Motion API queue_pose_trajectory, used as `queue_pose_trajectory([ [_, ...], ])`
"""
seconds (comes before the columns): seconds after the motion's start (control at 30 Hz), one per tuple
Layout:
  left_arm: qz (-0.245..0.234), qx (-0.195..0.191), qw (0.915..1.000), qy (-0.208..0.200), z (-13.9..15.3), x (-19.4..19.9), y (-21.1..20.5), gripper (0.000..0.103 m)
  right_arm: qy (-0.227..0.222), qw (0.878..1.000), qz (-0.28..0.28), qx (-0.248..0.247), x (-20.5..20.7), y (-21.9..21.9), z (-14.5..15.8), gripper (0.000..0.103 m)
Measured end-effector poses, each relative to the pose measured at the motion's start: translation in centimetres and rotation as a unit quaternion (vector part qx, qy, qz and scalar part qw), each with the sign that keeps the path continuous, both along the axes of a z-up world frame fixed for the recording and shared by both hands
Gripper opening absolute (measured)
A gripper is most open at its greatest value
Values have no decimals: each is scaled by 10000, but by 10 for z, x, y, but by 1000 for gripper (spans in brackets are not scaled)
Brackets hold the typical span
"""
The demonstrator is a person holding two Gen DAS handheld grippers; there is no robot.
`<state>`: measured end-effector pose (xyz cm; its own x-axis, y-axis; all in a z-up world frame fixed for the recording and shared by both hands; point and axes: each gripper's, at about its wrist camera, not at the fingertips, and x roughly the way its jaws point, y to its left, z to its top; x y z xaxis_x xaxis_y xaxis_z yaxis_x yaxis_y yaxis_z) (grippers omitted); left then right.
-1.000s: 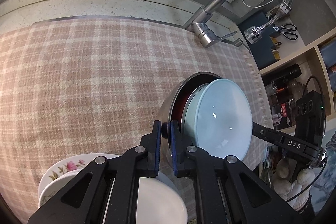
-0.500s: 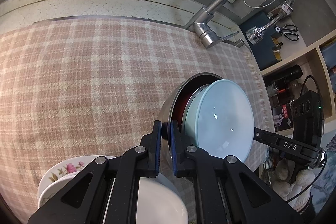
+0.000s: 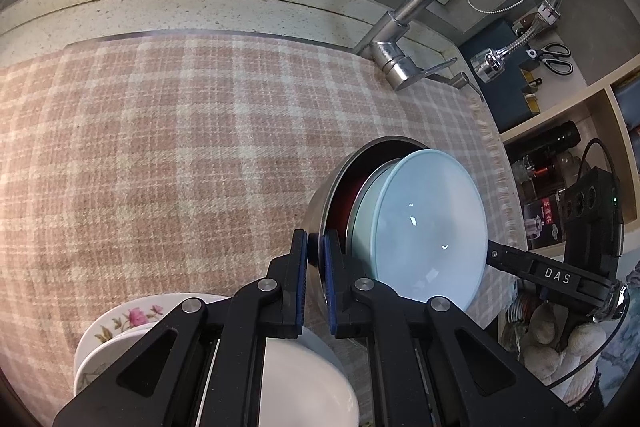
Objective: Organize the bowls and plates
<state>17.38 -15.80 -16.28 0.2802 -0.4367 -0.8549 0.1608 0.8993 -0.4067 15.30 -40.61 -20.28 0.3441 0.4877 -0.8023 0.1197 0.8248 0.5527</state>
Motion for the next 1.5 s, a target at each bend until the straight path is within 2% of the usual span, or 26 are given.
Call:
queue_pose_trajectory([
  [0.43, 107, 7, 9999, -31, 8, -6, 1, 6, -3, 10000, -10, 26, 0, 0, 7, 9],
  [1.1, 255, -61, 9987, -429, 53, -28, 20, 6, -290, 9994, 191, 58, -18, 17, 55, 9],
  [1.5, 416, 14, 9976, -552, 65, -54, 43, 6, -357, 9985, 390, 126, -36, 41, 69, 9],
])
